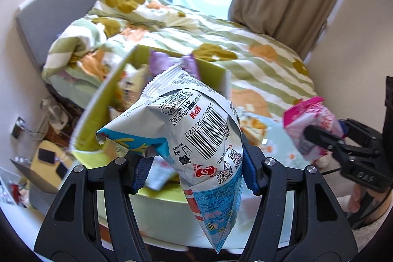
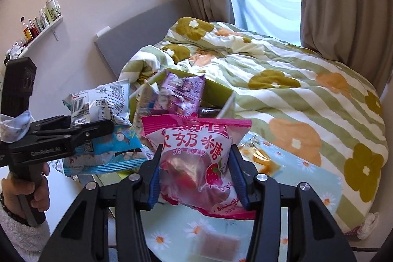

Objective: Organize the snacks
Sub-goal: 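Lower the white-blue bag and pink candy bag into the box and open both tools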

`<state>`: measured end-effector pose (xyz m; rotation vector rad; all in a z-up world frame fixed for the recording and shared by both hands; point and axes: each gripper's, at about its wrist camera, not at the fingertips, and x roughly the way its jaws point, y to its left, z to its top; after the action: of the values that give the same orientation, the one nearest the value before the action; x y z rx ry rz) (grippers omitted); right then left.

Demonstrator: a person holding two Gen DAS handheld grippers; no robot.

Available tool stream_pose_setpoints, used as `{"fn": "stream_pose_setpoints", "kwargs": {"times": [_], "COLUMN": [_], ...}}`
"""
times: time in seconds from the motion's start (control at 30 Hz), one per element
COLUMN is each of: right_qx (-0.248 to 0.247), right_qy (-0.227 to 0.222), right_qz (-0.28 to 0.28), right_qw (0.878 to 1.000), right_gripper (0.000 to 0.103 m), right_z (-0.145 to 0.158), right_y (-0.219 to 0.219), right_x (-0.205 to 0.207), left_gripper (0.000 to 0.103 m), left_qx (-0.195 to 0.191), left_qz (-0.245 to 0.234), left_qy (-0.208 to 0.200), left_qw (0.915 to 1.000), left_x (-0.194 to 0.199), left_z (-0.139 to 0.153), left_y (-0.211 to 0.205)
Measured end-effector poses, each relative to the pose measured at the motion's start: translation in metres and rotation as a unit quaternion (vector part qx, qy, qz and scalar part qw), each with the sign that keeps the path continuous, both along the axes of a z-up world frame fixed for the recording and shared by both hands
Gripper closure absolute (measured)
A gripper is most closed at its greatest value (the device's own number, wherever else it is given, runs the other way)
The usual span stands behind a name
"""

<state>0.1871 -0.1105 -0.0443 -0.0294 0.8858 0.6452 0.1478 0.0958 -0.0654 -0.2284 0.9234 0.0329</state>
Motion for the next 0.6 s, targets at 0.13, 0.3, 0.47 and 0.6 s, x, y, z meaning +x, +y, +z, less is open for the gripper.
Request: {"fn": "stream_pose_setpoints", "kwargs": {"times": [0.13, 0.3, 0.47, 0.6], "right_qx": [0.010, 0.013, 0.006, 0.001], "right_qy": [0.011, 0.026, 0.035, 0.049], "right_qz": [-0.001, -0.009, -0.028, -0.048], "right_qw": [1.000, 1.000, 0.999, 0.998], "right_gripper": [0.058, 0.058, 0.058, 0.058], "right_z": [-0.002, -0.011, -0.020, -0.030], "right_y": [0.039, 0.083, 0.116, 0.134], "right_x": [0.010, 0.024, 0.037, 0.045], "left_gripper": [0.044, 0.044, 0.044, 0.019], "left_qx": [0.006, 0.003, 0.045, 0.060], "left_qz": [-0.005, -0.015, -0.045, -0.078], "left_qy": [0.025, 0.058, 0.094, 0.101], "left_qw": [0.9997, 0.9982, 0.9936, 0.9899], "left_x": [0.011, 0.025, 0.044, 0.058], "left_z": [-0.014, -0.036, -0.059, -0.072], "left_y": [0.047, 0.090, 0.121, 0.131]}}
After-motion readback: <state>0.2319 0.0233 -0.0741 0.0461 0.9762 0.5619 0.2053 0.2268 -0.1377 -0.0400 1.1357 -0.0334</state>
